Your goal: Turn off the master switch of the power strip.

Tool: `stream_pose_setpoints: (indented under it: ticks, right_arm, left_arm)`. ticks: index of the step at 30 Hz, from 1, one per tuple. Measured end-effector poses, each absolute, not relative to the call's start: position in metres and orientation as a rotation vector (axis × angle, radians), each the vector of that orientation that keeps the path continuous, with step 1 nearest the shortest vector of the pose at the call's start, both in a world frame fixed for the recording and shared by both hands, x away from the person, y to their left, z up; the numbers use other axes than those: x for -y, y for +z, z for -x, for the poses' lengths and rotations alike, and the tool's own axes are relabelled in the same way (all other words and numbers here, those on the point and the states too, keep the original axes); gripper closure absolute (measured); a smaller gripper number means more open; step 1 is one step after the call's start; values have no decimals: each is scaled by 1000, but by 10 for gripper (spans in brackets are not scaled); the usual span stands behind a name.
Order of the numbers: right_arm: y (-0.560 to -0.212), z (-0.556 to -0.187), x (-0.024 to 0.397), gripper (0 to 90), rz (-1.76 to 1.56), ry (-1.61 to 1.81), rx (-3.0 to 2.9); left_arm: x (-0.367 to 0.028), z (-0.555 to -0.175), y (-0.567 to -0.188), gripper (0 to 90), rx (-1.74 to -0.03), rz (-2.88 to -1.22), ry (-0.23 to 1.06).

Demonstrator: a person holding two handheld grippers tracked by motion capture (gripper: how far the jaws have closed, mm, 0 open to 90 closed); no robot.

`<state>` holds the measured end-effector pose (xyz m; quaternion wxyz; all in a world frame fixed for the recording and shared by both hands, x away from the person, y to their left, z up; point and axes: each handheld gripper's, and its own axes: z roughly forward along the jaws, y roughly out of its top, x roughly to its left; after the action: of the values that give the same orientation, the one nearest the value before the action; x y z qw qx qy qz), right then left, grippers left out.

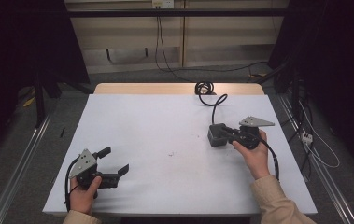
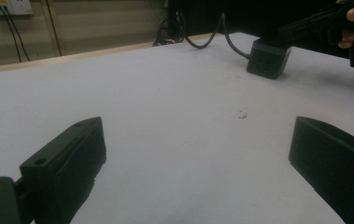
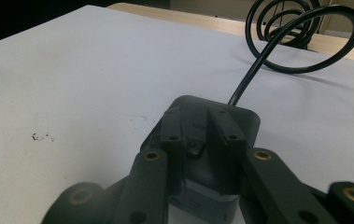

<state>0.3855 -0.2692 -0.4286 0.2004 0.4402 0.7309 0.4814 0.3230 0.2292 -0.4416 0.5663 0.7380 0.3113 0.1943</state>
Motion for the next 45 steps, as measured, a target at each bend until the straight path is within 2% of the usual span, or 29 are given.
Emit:
stream_pose_setpoints:
  ticks: [6,14,20,30,45]
  right_arm:
    - [-428,-385,269,672,-1225,1359,-2049]
    - [-426,-379,269,444,-1236,1436,-2051]
    - [-427,-373,270,312,-1244,1484,-2061]
    - [-428,-360,268,242,-1201,1497,-2097]
    - [-434,-338,271,208,-1175,1499,-2129]
  left_arm:
    - [-229,-323,-442,37,-731,-1732,456]
    - [-229,-323,-442,37,-733,-1732,456]
    - [-230,-323,-440,37,-734,-1727,458]
    - [-229,-323,-441,37,-735,-1730,459]
    - [-230,-323,-440,37,-731,-1726,459]
